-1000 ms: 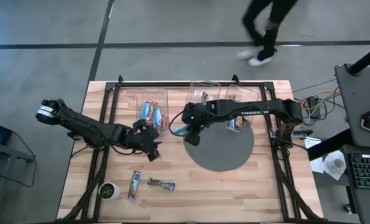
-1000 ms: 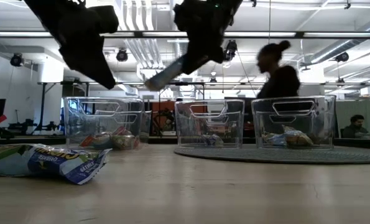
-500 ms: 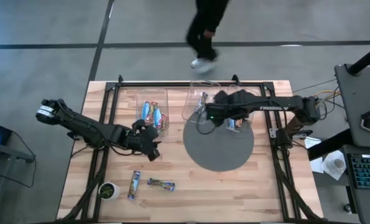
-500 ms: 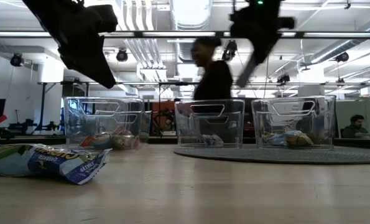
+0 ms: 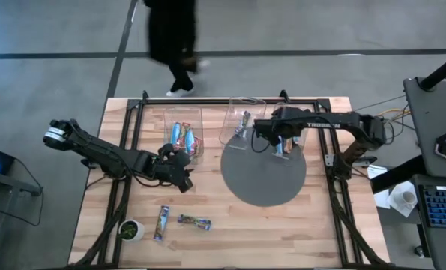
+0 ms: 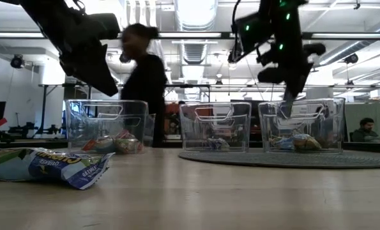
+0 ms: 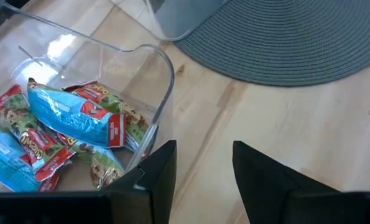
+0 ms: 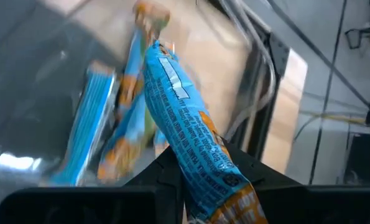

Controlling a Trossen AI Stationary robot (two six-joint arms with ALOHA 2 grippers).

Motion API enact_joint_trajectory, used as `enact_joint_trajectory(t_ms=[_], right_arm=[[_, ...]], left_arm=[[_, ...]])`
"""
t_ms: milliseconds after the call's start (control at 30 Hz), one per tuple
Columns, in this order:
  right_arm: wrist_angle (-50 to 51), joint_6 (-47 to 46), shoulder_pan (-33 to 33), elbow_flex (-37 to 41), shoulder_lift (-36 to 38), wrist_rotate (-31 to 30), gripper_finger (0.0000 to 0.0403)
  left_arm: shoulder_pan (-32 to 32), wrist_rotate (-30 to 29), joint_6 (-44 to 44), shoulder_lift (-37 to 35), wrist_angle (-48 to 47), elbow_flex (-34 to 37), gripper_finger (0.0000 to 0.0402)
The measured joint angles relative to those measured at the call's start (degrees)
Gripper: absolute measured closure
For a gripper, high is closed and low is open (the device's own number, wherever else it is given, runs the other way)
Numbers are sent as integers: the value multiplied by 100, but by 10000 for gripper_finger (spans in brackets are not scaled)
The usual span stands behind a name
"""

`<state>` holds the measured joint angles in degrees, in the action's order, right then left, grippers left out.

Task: Pick and place Granola Bars by type
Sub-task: Put the yellow granola bar into the right transparent bin, then put the blue granola bar into the middle transparent bin

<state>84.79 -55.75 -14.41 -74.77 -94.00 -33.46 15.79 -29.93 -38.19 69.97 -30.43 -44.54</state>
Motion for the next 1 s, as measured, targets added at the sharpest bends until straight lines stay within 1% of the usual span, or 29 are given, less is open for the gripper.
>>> enact_joint_trajectory(t_ms=[133,167,233,333,433,600,733,833,1000], right_arm=[[-675,409,-316,254,-4,-573,341],[-835,506,-409,299,2,-644,340],[-1080,659,-624,388,-2,-578,339],[-1301,830,-920,536,-2,-161,339],[-1429,963,-1054,699,-2,280,330],[-1713,1305,-1013,914,2,1248,288],[-1731,1478,-803,971,13,1950,247],[-1718,1574,-588,967,54,2164,220],[-1716,1631,-265,867,244,2092,190]], left_arm=[[-4,0,0,0,0,0,261],[-4,0,5,0,2,0,261],[-4,0,13,0,0,0,261],[-4,0,11,0,0,0,261],[-7,0,6,0,0,0,261],[-9,-14,6,0,0,0,261],[-20,-80,2,0,0,0,261],[-35,-93,2,0,0,0,261],[-39,-80,-60,0,0,0,261]])
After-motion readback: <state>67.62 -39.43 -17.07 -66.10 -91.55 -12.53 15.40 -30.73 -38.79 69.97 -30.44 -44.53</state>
